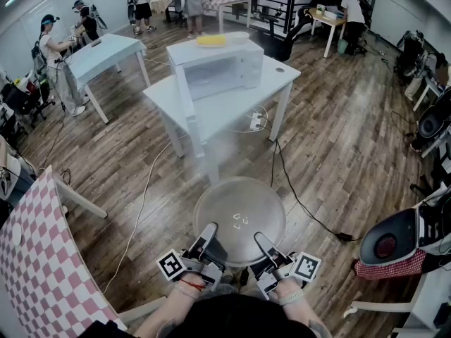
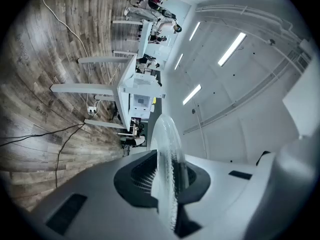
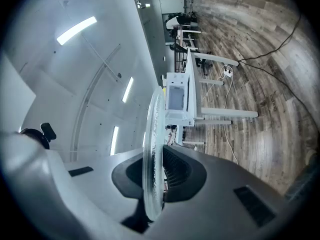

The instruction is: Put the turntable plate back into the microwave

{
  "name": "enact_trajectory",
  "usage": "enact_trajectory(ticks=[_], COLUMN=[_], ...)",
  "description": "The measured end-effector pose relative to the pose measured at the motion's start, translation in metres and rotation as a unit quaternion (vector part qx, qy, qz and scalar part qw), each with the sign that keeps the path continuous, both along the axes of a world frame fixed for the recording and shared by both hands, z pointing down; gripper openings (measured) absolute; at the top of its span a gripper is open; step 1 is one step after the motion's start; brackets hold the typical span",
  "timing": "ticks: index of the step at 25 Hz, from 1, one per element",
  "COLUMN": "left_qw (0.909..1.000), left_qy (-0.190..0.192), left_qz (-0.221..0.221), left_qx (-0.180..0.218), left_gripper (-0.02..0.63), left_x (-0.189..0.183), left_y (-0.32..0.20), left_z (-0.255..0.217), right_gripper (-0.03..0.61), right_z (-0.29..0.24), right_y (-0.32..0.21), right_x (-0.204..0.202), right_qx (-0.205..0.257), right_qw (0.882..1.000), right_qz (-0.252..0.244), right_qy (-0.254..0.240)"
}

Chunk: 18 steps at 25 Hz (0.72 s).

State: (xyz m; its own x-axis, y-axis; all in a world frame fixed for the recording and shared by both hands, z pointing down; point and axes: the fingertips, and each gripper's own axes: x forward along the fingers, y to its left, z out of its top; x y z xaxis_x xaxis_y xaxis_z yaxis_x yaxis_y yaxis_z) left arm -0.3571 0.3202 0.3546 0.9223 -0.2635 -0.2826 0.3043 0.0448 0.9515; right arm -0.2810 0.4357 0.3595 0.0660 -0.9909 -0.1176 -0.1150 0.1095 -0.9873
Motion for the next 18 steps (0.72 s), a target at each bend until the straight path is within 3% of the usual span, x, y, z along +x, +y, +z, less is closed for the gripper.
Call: enact_trajectory(ticks=[6,18], left_qw=[0.9997,0.9995], left_qy=[0.002,0.009], left_qz=[0.019,0.031], left_qx=[0.013,-0.005], left_gripper=[0.034,0.034], left_x=[0.012,0.028], left_y=[-0.022,-0.035], left_z=[-0.001,0.005], right_gripper=[0.038,0.038], right_z=[0.003,0.005], right_y=[-0.020,-0.030], right_x=[0.008,0.020], right_qx=[0.005,-0.001], right_qw=[1.000,0.999], right_qz=[0.015,0.035], right_qy=[0.003,0.005])
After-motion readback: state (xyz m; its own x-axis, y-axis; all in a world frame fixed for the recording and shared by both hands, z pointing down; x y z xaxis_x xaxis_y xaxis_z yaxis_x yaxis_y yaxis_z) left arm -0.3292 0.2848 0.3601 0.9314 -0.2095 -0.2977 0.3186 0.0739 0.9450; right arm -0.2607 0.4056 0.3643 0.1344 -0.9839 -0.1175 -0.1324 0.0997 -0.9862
